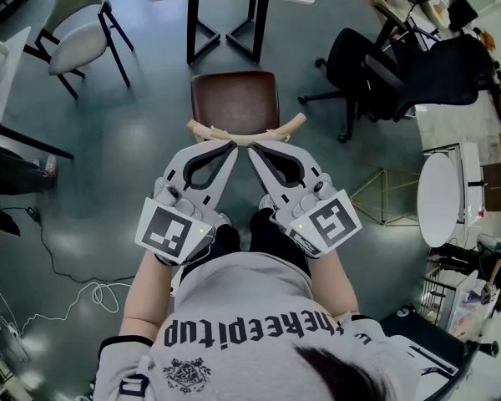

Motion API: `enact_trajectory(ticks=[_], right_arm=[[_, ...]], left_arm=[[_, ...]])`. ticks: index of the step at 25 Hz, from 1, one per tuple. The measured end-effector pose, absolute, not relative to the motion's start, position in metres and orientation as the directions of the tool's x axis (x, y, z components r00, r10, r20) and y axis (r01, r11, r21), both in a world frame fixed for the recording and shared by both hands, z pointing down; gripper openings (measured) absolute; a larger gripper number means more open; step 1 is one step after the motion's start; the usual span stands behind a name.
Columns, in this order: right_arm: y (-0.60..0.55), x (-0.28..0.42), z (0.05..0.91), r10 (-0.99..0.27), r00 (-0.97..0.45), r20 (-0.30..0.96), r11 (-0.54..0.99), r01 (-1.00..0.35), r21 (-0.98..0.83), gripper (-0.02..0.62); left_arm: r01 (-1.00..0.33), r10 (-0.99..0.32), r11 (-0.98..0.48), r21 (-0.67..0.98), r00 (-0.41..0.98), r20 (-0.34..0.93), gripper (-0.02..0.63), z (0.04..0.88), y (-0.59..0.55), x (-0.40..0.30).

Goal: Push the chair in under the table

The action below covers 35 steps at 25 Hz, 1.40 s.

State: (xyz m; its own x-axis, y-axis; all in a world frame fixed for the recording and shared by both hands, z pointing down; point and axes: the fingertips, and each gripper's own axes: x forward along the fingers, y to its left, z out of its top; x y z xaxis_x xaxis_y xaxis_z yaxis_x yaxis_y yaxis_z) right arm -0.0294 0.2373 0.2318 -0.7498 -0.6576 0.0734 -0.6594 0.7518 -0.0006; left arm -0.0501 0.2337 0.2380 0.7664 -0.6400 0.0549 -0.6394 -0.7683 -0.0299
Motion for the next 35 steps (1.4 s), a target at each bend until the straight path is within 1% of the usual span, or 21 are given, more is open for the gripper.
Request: enact_trajectory(ticks=[16, 21, 28, 35], right_arm=[[0.248, -0.021, 0.223, -0.668, -0.741, 0.074, 0.744, -0.667, 0.033, 0.011], [0.249, -0.013, 0.223, -0.689, -0.721, 0.072, 0.724, -0.689, 0.036, 0.011], [0.243, -0.001, 0.246, -0.693, -0.708, 0.136, 0.72, -0.69, 0.076, 0.011], [0.212, 0.012, 0.263, -0.676, -0.715, 0.181, 0.736, -0.669, 0.106, 0.012]], left_arm=[[-0.62, -0.621, -0.784, -0.044, 0.784, 0.016, 0.015, 0.224, 0.244, -0.04], [-0.62, -0.626, -0.778, -0.104, 0.779, 0.034, 0.015, 0.228, 0.245, -0.039], [-0.652, -0.669, -0.738, -0.176, 0.741, 0.056, 0.015, 0.243, 0.233, -0.032], [-0.683, -0.704, -0.707, -0.181, 0.704, 0.094, 0.015, 0.26, 0.204, -0.027]])
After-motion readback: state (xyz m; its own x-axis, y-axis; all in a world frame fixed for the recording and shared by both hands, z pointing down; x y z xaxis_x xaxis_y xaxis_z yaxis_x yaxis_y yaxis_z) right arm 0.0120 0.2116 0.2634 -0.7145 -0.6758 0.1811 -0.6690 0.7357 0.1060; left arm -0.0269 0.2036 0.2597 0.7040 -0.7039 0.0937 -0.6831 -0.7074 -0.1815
